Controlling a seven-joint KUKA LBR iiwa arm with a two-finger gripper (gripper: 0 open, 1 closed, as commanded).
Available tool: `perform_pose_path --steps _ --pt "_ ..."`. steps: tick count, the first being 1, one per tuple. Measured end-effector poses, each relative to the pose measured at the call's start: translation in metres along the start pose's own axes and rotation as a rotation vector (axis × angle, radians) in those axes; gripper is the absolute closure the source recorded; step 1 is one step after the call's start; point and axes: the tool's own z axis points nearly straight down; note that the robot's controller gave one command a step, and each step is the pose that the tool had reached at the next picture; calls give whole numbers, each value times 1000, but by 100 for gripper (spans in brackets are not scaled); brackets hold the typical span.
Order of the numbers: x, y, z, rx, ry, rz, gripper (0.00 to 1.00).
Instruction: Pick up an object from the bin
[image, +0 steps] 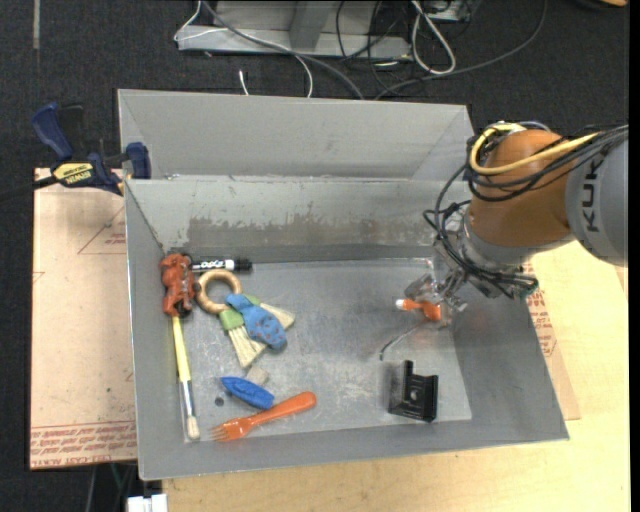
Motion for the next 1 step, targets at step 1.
perform_pose_path --steps 1 --pt "-1 1 -24 -1 0 1 100"
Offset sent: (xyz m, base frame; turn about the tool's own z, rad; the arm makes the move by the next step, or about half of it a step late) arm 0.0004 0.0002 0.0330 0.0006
